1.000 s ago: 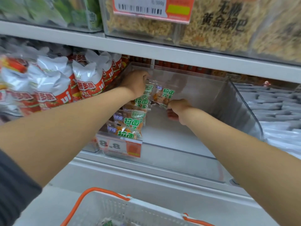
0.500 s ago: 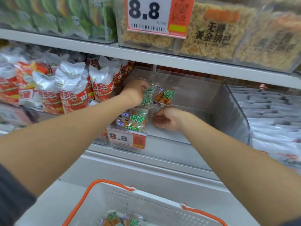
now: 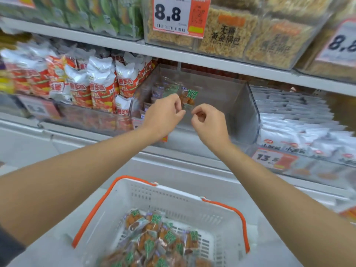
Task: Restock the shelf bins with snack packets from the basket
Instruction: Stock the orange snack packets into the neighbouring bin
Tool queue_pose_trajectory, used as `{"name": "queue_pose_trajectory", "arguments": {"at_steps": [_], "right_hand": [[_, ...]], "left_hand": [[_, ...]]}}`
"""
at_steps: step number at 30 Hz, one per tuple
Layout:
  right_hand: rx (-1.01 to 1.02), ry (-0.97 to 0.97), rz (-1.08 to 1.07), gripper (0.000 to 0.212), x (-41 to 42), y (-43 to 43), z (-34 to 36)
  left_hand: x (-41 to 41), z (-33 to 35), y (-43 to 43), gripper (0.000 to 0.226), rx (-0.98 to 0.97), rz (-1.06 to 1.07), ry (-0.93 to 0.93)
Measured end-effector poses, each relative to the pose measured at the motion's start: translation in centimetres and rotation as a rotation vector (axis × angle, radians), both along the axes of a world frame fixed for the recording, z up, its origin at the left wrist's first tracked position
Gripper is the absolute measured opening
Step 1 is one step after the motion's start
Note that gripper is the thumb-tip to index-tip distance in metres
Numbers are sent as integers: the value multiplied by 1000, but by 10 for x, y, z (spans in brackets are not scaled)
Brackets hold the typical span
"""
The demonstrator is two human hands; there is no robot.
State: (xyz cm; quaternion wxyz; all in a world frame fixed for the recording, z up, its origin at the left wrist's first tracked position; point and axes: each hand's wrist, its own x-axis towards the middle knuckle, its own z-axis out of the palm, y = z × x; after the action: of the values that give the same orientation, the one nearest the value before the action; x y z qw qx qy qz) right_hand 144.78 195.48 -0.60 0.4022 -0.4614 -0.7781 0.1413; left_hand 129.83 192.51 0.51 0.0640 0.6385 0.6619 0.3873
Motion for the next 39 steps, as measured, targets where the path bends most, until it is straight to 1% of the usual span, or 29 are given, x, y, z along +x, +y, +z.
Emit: {"name": "queue_pose_trajectory", "arguments": {"at_steps": [2, 4, 7, 9, 13, 14, 16, 18, 19, 21, 23, 25, 27, 29, 31, 33, 35, 36, 37, 38, 39], "right_hand": [[29, -23, 11, 14, 5, -20, -10], [22, -23, 43, 13, 8, -39, -24], [-73, -60, 109, 14, 9, -66, -56], [-209, -129, 139, 15, 11, -81, -83], [-584, -293, 185, 19, 18, -100, -150], [-672, -359, 193, 20, 19, -102, -168], [-828, -485, 211, 19, 21, -109, -204], [-975, -552, 214, 13, 23, -119, -239], [-1041, -584, 222, 10, 23, -126, -255], [-1159, -663, 235, 21, 22, -141, -285], [-1243, -696, 240, 31, 20, -159, -310], [-1326, -640, 211, 34, 20, -176, -331], [-1369, -596, 168, 36, 20, -188, -343], [-1365, -565, 160, 42, 20, -191, -344], [-1367, -544, 190, 42, 20, -184, -332], [-1337, -531, 235, 31, 20, -167, -309], [-1304, -499, 271, 8, 22, -142, -273], [-1294, -469, 279, 18, 23, -128, -252], [-1290, -423, 287, 28, 24, -114, -232], [-1288, -366, 292, 32, 26, -102, -210], [-1278, -299, 295, 32, 27, -92, -191]], "left_hand": [[4, -6, -21, 17, -23, -3, -21], [5, -18, -39, 17, -85, -32, -25], [3, -48, -65, 19, -219, -58, -27], [0, -76, -81, 18, -336, -80, -29], [-12, -136, -105, 8, -619, -153, 8], [-16, -147, -109, 7, -687, -175, 40], [-17, -164, -112, 14, -837, -255, 163], [-12, -171, -113, 21, -959, -342, 262], [-9, -173, -113, 21, -1000, -366, 279], [-4, -179, -113, 19, -1043, -386, 287], [0, -184, -114, 20, -1052, -396, 303], [1, -187, -114, 21, -1063, -412, 328], [1, -191, -113, 21, -1072, -416, 316], [-1, -194, -114, 19, -1078, -399, 292], [-3, -194, -114, 19, -1086, -382, 275], [-8, -193, -112, 19, -1117, -403, 304], [-15, -190, -109, 20, -1224, -440, 395], [-18, -188, -108, 27, -1276, -445, 427], [-21, -186, -107, 42, -1310, -445, 438], [-23, -182, -107, 58, -1319, -441, 423], [-24, -178, -107, 73, -1308, -440, 380]]}}
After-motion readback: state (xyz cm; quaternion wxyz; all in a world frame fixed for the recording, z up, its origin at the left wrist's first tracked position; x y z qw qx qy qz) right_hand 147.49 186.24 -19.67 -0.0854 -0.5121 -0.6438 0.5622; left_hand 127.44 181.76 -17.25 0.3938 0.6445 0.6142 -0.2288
